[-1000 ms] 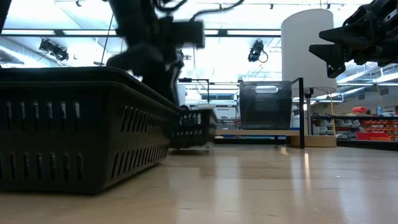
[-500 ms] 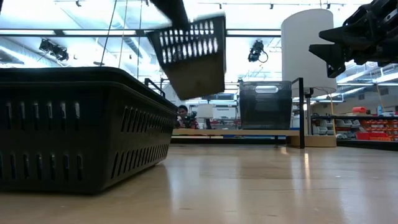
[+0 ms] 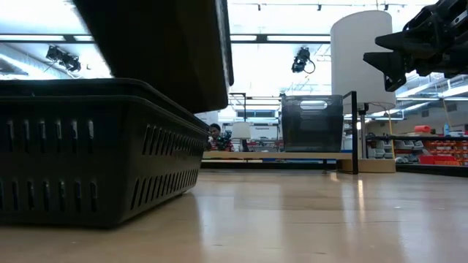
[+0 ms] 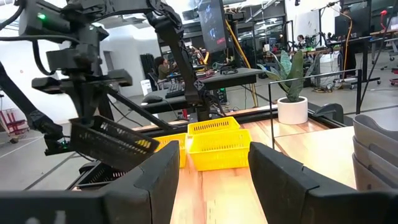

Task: Stack baskets on shelf by color
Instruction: Stack the top black basket on the black basket

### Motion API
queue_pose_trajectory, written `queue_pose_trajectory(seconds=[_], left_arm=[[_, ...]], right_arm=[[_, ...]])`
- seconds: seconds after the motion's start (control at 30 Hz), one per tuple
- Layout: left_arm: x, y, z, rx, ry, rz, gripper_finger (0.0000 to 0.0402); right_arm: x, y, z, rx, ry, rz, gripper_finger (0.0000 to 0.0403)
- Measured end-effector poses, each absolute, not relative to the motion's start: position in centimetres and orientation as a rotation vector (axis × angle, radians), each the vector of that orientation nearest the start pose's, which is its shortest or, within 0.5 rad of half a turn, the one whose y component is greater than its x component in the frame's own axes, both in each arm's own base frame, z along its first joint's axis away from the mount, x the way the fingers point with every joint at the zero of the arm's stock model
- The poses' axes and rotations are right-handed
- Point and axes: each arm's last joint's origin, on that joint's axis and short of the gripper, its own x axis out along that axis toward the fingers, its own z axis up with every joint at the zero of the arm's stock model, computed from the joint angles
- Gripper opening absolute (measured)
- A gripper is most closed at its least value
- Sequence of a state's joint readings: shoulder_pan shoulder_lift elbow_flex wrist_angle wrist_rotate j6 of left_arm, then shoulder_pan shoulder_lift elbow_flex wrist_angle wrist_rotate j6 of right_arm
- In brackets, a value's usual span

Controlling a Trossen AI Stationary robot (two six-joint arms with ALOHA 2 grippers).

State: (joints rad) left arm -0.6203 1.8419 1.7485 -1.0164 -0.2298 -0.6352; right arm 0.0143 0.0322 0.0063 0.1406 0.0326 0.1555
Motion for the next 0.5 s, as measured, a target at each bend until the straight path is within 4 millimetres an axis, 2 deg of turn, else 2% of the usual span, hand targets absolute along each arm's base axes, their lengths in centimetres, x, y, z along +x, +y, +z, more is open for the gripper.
queue_pose_trajectory(seconds=[0.17, 0.5], left_arm=[[30.6, -22.7, 30.8, -0.116, 1.084, -0.02, 0.0014], [30.5, -22.5, 29.0, -0.064, 1.148, 0.023, 0.0014]], right_arm=[[9.9, 0.0, 17.7, 0.158, -0.116, -0.009, 0.0197], [9.9, 0.0, 17.7, 0.158, -0.116, -0.009, 0.0197]])
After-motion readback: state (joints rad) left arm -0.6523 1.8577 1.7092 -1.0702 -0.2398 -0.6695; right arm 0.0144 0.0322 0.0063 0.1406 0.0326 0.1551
